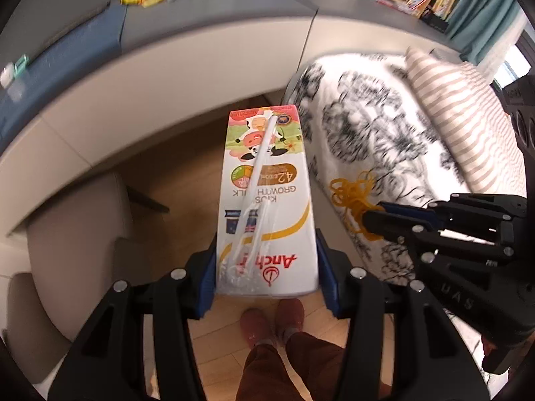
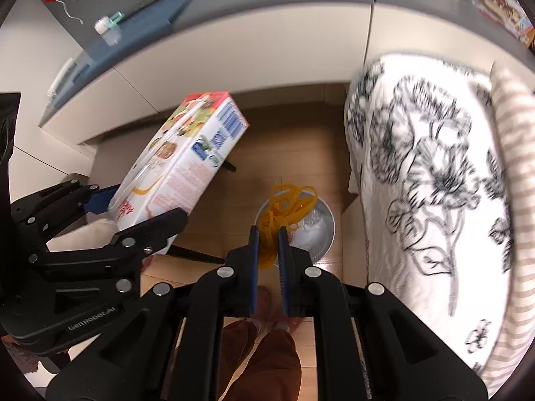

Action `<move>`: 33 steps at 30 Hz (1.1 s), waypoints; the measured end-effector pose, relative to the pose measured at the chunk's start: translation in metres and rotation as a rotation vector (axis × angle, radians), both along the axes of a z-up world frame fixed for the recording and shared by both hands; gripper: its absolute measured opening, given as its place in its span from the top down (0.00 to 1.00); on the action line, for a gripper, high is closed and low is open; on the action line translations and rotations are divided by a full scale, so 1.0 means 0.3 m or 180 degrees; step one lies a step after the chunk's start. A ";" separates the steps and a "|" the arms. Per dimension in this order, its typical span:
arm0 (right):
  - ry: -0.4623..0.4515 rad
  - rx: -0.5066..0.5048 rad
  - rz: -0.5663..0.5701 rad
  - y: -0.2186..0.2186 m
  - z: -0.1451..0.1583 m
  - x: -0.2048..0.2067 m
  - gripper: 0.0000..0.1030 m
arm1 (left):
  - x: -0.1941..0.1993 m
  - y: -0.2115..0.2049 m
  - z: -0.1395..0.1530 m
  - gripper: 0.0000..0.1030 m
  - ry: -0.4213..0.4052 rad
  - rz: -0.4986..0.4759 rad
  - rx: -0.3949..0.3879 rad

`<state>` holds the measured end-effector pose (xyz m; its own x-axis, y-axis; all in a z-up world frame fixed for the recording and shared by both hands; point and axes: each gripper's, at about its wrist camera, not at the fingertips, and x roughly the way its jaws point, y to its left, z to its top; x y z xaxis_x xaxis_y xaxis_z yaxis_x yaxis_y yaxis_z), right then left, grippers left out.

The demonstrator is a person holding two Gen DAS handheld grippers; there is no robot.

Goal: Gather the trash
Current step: 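Carry the milk carton and yellow string down over the grey bin, then open the right tool to drop the string while the left tool drops the carton into the bin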

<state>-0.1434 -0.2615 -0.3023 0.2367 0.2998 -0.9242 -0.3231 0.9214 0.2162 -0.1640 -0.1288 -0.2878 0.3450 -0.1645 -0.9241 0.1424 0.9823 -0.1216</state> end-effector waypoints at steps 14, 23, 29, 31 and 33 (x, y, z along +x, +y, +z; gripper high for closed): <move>0.0100 0.0076 0.0101 0.034 -0.330 0.045 0.86 | 0.028 0.020 -0.357 0.50 0.0155 -0.0017 0.0085; 0.0090 0.0081 -0.0023 -0.013 -0.358 0.054 0.86 | 0.050 -0.035 -0.390 0.50 0.0160 -0.0152 0.0103; 0.0027 0.0010 -0.0109 -0.061 -0.314 0.026 0.80 | 0.058 -0.080 -0.406 0.50 0.0162 -0.0251 0.0079; 0.0026 -0.0006 -0.0142 -0.077 -0.313 0.027 0.79 | 0.058 -0.098 -0.414 0.48 0.0165 -0.0311 0.0083; 0.0030 -0.0019 -0.0181 -0.091 -0.313 0.027 0.79 | 0.059 -0.116 -0.424 0.46 0.0142 -0.0380 0.0116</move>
<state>-0.1353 -0.2889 -0.3963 0.2444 0.2806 -0.9282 -0.2681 0.9395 0.2135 -0.1463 -0.1638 -0.4151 0.2834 -0.1679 -0.9442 0.2538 0.9626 -0.0950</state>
